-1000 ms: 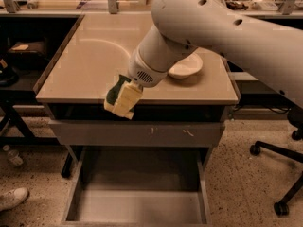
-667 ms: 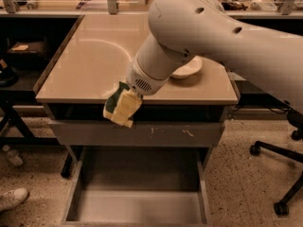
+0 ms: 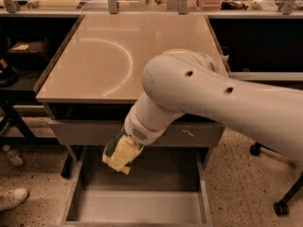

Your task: Place sponge into middle drawer

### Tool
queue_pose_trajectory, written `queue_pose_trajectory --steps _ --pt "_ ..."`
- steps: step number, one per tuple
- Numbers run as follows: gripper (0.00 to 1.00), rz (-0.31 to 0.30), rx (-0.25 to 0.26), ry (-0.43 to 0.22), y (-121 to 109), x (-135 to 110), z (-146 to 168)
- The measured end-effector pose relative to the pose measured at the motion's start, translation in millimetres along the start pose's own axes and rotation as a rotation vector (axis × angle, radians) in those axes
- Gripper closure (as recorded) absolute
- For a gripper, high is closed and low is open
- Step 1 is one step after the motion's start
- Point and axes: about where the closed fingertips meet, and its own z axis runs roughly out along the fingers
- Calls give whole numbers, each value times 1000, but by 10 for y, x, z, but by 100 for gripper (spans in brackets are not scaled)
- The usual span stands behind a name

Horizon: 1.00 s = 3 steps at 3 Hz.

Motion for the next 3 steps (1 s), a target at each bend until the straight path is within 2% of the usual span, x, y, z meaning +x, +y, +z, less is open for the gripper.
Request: queue_pose_trajectory --steps 1,2,3 --pt "100 88 -75 10 271 365 421" --pt "100 88 -75 10 270 364 420" --pt "100 145 -102 -5 373 542 699"
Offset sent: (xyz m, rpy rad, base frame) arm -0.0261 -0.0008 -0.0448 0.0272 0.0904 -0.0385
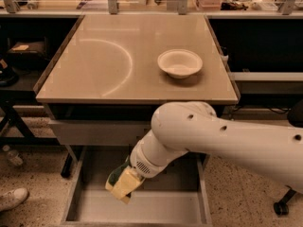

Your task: Place sponge into middle drawer

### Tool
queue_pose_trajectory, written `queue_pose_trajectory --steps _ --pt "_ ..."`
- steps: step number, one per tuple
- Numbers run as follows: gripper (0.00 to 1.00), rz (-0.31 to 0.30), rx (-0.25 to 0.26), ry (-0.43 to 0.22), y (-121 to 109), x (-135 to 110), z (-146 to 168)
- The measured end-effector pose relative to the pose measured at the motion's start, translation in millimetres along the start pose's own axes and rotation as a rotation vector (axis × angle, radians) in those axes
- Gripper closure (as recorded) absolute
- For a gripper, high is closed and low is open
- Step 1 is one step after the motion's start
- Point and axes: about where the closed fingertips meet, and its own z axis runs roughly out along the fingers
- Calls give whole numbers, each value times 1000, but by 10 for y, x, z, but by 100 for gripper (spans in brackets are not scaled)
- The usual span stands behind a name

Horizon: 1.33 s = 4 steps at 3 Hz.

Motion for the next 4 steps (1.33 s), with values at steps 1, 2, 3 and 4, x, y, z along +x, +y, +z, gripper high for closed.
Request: queue_pose_trajectory --steps 1,2,3,4 --pt "100 62 -29 -25 -54 253 460" --pt "100 83 -53 -49 -219 269 853" --pt "100 99 -108 -62 -277 205 1269" --pt "100 109 -126 -56 -260 244 1355"
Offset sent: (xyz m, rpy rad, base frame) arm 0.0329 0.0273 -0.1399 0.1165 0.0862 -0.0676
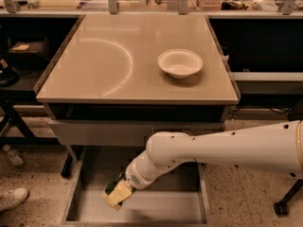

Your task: Place sponge into middle drawer

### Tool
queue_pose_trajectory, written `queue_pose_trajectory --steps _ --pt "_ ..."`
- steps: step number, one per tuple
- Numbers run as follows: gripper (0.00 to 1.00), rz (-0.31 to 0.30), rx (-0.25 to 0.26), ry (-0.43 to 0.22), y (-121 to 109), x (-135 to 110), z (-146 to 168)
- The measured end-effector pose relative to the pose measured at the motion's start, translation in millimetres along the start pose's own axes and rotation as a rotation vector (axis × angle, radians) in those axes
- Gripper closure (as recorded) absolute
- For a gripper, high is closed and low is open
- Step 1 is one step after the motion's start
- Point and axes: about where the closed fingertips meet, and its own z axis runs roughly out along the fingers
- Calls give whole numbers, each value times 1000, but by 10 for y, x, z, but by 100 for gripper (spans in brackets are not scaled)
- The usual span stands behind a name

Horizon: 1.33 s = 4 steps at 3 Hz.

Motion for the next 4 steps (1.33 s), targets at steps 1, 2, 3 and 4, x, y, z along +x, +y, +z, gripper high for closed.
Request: queue_pose_trajectory --steps 1,2,3,4 --pt "100 13 -12 0 -47 29 150" --pt "100 9 8 -49 -167 61 326" --pt "100 15 63 -135 -359 62 471" --pt "100 18 99 -196 -575 25 647"
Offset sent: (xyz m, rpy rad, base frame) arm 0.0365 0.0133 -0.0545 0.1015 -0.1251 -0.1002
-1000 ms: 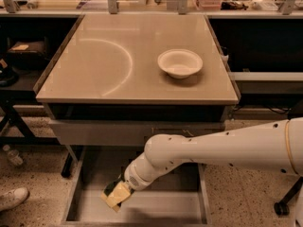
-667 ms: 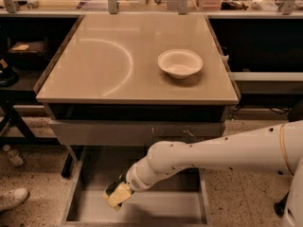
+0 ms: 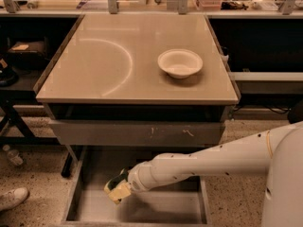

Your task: Place sponge into middle drawer

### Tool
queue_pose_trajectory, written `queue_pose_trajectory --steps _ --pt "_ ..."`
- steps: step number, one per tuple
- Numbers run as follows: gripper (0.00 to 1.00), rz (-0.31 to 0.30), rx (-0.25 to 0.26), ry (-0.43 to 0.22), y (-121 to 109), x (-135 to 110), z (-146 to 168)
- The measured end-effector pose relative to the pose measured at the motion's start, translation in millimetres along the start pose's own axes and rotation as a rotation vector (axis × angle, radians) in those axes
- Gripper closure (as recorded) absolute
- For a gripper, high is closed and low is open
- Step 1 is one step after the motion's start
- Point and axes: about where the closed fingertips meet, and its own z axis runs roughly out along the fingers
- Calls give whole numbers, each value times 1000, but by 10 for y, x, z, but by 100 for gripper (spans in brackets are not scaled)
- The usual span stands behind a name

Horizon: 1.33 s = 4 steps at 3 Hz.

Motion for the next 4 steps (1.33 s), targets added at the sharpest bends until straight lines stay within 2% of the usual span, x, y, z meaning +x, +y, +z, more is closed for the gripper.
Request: queue_pose_trajectory --steps 2,4 --pt "100 21 14 -14 -380 81 418" --pt "100 67 -1 -8 -547 235 673"
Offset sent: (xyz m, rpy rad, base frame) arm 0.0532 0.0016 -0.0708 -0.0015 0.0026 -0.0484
